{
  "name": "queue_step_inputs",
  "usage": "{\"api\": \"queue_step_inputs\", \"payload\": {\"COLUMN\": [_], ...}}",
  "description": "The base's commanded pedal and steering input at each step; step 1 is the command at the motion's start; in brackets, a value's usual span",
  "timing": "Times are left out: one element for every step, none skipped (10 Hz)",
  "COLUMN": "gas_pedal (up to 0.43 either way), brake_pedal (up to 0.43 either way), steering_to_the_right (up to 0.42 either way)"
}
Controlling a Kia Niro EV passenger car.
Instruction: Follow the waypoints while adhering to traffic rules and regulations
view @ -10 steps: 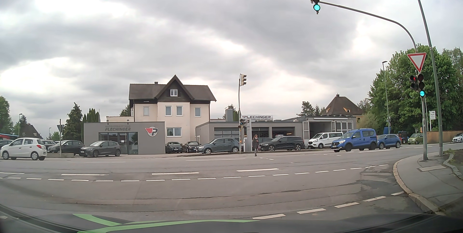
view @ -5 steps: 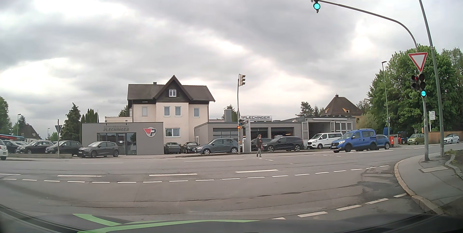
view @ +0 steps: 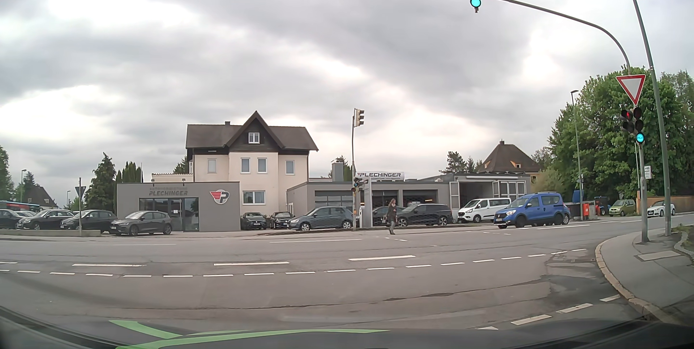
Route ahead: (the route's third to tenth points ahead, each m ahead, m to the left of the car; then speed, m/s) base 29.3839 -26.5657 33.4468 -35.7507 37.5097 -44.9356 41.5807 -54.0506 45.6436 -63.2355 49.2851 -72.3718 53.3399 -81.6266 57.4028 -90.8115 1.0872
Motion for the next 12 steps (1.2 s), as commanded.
{"api": "queue_step_inputs", "payload": {"gas_pedal": [0.311,0.311,0.311,0.311,0.311,0.287,0.28,0.26,0.197,0.13,0.13,0.13], "brake_pedal": [0.0,0.0,0.0,0.0,0.0,0.0,0.0,0.0,0.0,0.0,0.0,0.0], "steering_to_the_right": [0.088,0.087,0.084,0.082,0.082,0.082,0.082,0.082,0.082,0.082,0.082,0.083]}}
